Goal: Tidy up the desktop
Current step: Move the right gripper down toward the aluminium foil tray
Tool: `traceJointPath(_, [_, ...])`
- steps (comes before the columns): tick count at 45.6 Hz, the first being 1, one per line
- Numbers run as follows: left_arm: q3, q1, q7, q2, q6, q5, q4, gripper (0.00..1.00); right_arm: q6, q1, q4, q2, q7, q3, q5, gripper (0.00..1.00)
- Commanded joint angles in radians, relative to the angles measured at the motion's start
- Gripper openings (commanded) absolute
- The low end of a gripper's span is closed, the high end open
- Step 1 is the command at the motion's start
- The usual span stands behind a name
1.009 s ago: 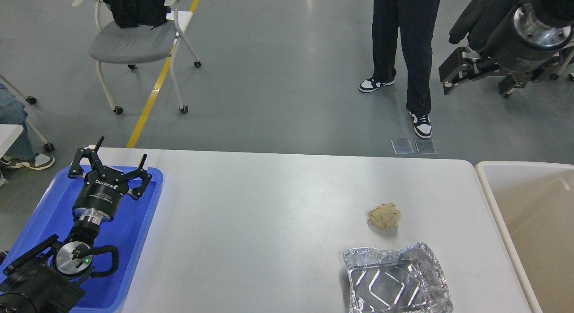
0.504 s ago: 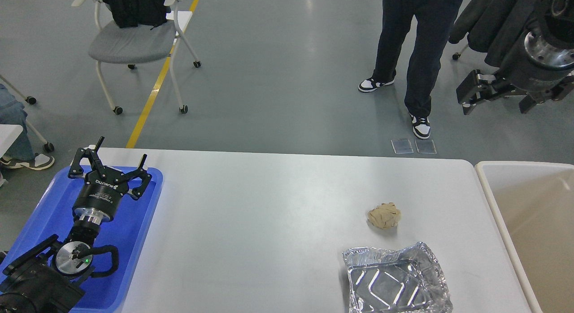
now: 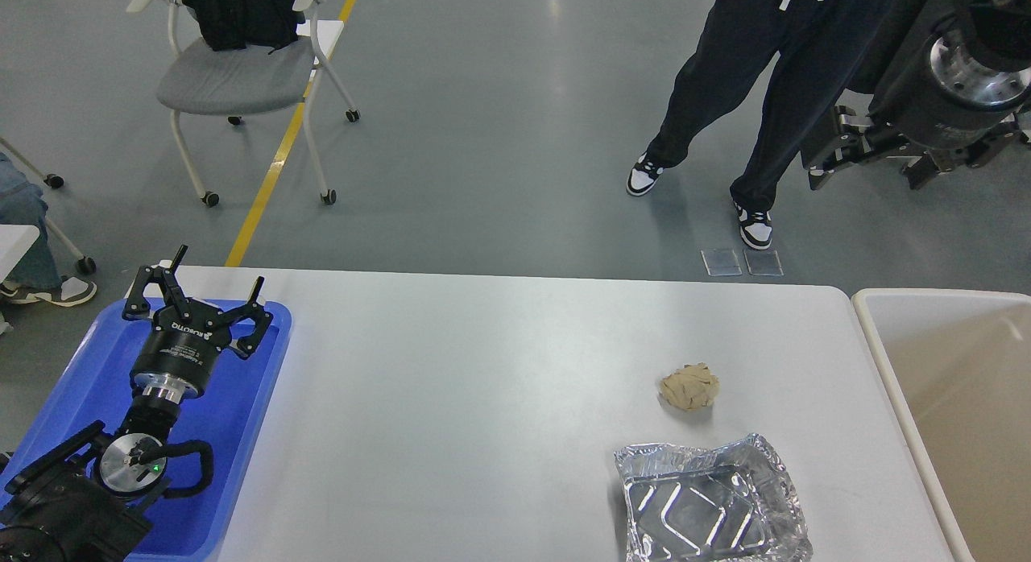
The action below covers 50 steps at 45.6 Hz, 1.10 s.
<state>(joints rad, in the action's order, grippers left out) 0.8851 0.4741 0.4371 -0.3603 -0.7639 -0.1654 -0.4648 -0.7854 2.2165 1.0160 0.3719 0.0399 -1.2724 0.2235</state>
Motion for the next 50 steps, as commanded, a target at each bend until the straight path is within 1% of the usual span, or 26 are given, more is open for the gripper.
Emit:
traceJointPath(1, [0.0, 0.0, 0.0, 0.0, 0.0, 0.001, 0.0, 0.99, 0.0, 0.008, 0.004, -0.008, -0.002, -0.05, -0.021, 1.0])
traceJointPath(8, [0.0, 0.0, 0.0, 0.0, 0.0, 0.0, 0.0, 0.99, 0.0, -0.014, 0.012, -0.038, -0.002, -0.062, -0.093, 1.0])
traceJointPath(14, [0.0, 0.0, 0.0, 0.0, 0.0, 0.0, 0.0, 0.99, 0.0, -0.053, 0.142, -0.041, -0.002, -0.038, -0.099, 1.0])
traceJointPath(23, [0.0, 0.0, 0.0, 0.0, 0.0, 0.0, 0.0, 0.99, 0.0, -0.158, 0.131, -0.045, 0.002, 0.007, -0.067, 1.0])
traceJointPath(29, [0.0, 0.0, 0.0, 0.0, 0.001, 0.0, 0.0, 0.99, 0.0, -0.236, 0.139, -0.093, 0.003, 0.021, -0.016, 1.0])
traceJointPath(33, [0.0, 0.0, 0.0, 0.0, 0.0, 0.0, 0.0, 0.99, 0.0, -0.239, 0.185, -0.084, 0.003, 0.021, -0.013, 1.0])
traceJointPath(41, [0.0, 0.0, 0.0, 0.0, 0.001, 0.0, 0.0, 0.99, 0.0, -0.238, 0.338, -0.054, 0.003, 0.037, 0.051, 1.0])
traceJointPath(50, [0.0, 0.0, 0.0, 0.0, 0.001, 0.0, 0.0, 0.99, 0.0, -0.251, 0.369, -0.033, 0.003, 0.062, 0.096, 1.0])
